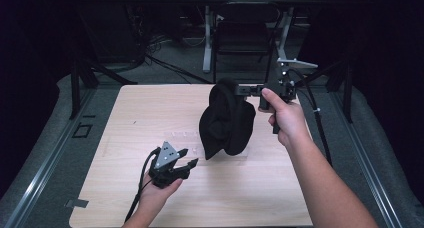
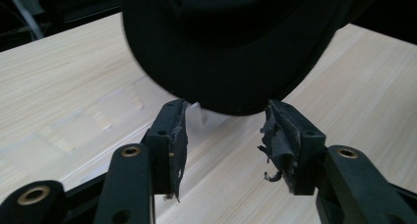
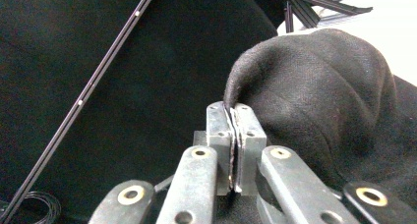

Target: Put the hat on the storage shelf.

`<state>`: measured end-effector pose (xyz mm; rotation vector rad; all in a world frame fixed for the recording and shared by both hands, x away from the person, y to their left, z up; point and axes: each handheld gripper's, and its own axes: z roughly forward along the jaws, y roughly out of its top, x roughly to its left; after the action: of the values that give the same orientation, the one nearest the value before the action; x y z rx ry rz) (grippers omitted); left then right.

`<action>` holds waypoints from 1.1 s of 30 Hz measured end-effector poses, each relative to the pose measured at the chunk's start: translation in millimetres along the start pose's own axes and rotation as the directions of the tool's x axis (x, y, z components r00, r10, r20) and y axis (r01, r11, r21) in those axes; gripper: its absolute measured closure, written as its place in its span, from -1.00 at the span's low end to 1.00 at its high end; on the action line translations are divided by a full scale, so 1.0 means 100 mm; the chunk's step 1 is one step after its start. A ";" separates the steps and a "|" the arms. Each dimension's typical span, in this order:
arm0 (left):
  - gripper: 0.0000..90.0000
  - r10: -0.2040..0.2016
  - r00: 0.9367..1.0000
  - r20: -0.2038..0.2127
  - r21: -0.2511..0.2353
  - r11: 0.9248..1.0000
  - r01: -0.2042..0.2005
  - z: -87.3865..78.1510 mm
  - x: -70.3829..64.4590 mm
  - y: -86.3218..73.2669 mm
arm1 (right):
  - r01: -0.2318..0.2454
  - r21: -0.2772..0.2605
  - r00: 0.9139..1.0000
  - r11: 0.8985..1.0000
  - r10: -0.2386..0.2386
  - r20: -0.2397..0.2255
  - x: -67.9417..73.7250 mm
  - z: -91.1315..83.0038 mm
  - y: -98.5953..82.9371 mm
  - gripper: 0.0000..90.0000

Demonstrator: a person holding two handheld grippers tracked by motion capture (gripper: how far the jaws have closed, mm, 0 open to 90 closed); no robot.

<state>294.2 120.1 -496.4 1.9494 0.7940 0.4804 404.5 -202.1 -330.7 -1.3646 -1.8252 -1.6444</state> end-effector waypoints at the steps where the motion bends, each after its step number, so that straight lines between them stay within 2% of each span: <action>1: 0.15 0.000 1.000 0.000 0.000 1.000 0.000 0.00 0.00 0.00 | -0.001 0.002 1.000 1.000 0.001 0.001 0.00 0.00 0.00 0.95; 6: 0.22 0.023 0.999 0.037 -0.016 1.000 -0.023 0.07 -0.13 0.10 | 0.002 0.000 1.000 1.000 -0.002 0.002 0.00 0.01 0.00 0.95; 11: 0.23 0.043 0.998 0.052 -0.015 0.999 -0.042 0.13 -0.22 0.15 | 0.002 0.002 1.000 1.000 -0.002 0.000 0.01 0.02 0.00 0.95; 17: 0.34 0.072 0.997 0.032 -0.006 0.997 -0.072 0.21 -0.29 0.19 | 0.004 0.001 1.000 1.000 -0.004 -0.002 0.02 0.02 -0.01 0.95; 18: 0.37 0.084 0.996 0.016 0.005 0.996 -0.084 0.24 -0.31 0.18 | 0.003 0.000 1.000 1.000 -0.003 -0.002 0.02 0.03 -0.01 0.95; 20: 0.47 0.092 0.996 0.000 0.019 0.996 -0.092 0.26 -0.31 0.18 | 0.005 0.001 1.000 1.000 -0.005 -0.002 0.03 0.03 -0.01 0.95; 23: 0.59 0.090 0.996 0.016 0.023 0.996 -0.091 0.26 -0.31 0.17 | 0.009 0.007 1.000 1.000 -0.009 -0.004 0.04 0.02 -0.01 0.95; 25: 0.67 0.092 0.996 0.011 0.025 0.995 -0.093 0.25 -0.30 0.17 | 0.012 0.009 1.000 1.000 -0.012 -0.004 0.04 0.02 -0.02 0.95; 33: 0.76 0.092 0.996 -0.002 0.019 0.996 -0.092 0.19 -0.22 0.14 | 0.013 0.021 1.000 1.000 -0.013 -0.011 0.06 0.03 -0.02 0.95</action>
<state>294.5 87.9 -493.4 2.0101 0.7154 0.5324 400.5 -196.5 -327.9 -1.3355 -1.8441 -1.6317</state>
